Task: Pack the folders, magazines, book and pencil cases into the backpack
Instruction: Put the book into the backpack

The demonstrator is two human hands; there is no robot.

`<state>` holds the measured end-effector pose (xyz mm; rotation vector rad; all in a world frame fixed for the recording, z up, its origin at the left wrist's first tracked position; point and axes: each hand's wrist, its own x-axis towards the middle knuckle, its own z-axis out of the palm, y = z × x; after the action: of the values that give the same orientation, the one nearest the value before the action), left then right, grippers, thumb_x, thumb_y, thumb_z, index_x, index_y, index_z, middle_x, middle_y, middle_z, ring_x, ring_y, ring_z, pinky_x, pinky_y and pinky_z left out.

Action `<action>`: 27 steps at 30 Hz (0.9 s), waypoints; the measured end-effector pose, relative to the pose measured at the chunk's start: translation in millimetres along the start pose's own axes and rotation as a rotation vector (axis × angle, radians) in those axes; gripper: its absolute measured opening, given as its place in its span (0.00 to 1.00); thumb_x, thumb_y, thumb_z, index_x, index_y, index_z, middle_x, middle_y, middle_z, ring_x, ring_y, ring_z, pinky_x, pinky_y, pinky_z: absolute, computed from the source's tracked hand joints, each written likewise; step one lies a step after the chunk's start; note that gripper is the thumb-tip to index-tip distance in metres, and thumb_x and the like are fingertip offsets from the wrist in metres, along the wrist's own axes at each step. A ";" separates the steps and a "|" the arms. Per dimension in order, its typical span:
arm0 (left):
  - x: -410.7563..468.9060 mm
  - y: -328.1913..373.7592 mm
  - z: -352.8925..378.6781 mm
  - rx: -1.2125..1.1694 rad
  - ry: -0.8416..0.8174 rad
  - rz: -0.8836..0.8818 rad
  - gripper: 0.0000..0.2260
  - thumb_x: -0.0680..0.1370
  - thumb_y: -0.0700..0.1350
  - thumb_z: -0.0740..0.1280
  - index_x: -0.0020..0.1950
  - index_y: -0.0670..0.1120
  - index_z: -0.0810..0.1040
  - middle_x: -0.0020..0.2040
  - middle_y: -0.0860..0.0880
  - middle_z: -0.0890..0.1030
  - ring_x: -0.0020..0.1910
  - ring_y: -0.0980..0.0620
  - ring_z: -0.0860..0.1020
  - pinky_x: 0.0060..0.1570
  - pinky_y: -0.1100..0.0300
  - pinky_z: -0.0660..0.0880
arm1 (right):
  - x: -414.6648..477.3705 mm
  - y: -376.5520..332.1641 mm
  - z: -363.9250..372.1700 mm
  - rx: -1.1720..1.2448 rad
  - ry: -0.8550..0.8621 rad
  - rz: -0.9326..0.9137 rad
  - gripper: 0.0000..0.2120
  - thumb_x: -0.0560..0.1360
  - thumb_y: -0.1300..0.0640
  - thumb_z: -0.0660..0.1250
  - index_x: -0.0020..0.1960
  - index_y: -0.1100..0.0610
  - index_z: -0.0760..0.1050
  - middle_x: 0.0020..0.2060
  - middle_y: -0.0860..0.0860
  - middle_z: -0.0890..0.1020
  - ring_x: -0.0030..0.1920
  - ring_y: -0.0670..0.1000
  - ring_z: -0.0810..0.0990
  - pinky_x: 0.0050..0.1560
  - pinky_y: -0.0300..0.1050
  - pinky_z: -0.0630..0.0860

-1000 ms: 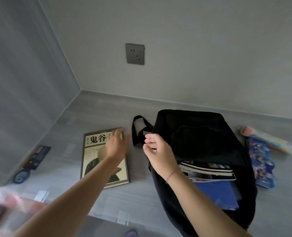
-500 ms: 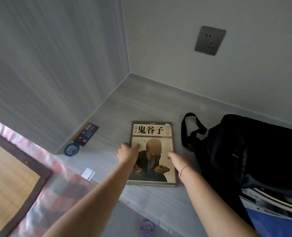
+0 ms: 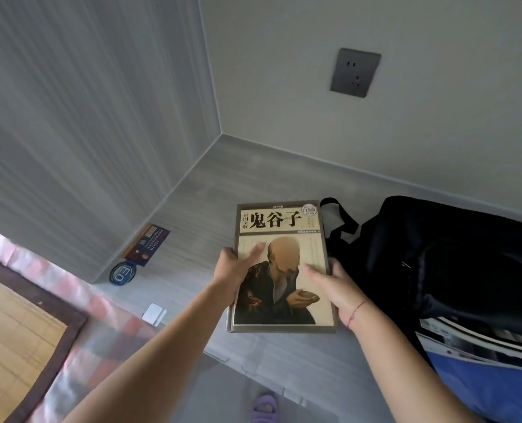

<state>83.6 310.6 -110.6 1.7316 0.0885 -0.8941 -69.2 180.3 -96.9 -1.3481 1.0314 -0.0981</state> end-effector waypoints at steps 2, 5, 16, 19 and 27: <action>-16.6 13.3 16.0 0.034 -0.035 0.040 0.31 0.63 0.64 0.73 0.55 0.45 0.68 0.50 0.43 0.79 0.47 0.46 0.81 0.41 0.52 0.80 | -20.6 -14.0 -26.8 0.044 -0.054 -0.094 0.20 0.71 0.52 0.71 0.61 0.48 0.70 0.52 0.48 0.81 0.52 0.50 0.81 0.50 0.46 0.80; -44.4 31.4 51.2 0.055 -0.107 0.103 0.30 0.66 0.66 0.69 0.55 0.47 0.68 0.49 0.44 0.79 0.46 0.47 0.82 0.42 0.53 0.80 | -53.7 -28.5 -76.1 0.117 -0.062 -0.206 0.15 0.72 0.56 0.70 0.55 0.43 0.74 0.50 0.49 0.84 0.48 0.50 0.84 0.40 0.41 0.80; -130.3 11.1 198.7 0.812 -0.328 1.130 0.12 0.75 0.49 0.66 0.58 0.52 0.75 0.55 0.55 0.78 0.57 0.55 0.74 0.59 0.59 0.68 | -185.9 42.9 -278.0 0.359 0.151 -0.190 0.18 0.70 0.52 0.65 0.59 0.49 0.76 0.53 0.54 0.84 0.51 0.54 0.84 0.46 0.49 0.78; -124.8 -4.9 231.8 1.323 -0.395 1.292 0.27 0.73 0.51 0.69 0.70 0.51 0.66 0.70 0.52 0.68 0.71 0.51 0.62 0.70 0.56 0.54 | -218.7 74.4 -310.0 0.280 0.221 -0.089 0.19 0.68 0.49 0.66 0.58 0.48 0.75 0.51 0.57 0.83 0.49 0.59 0.83 0.39 0.48 0.78; -120.8 14.0 276.0 1.509 -0.281 1.295 0.15 0.75 0.46 0.67 0.62 0.49 0.75 0.57 0.49 0.78 0.57 0.48 0.75 0.55 0.55 0.71 | -242.7 127.9 -314.2 0.248 0.199 0.033 0.32 0.64 0.40 0.72 0.65 0.45 0.68 0.55 0.55 0.77 0.57 0.57 0.75 0.51 0.52 0.75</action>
<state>-137.7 114.8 -49.9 2.2152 -2.0950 -0.0283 -477.6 128.0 -29.7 -1.1102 1.1664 -0.3303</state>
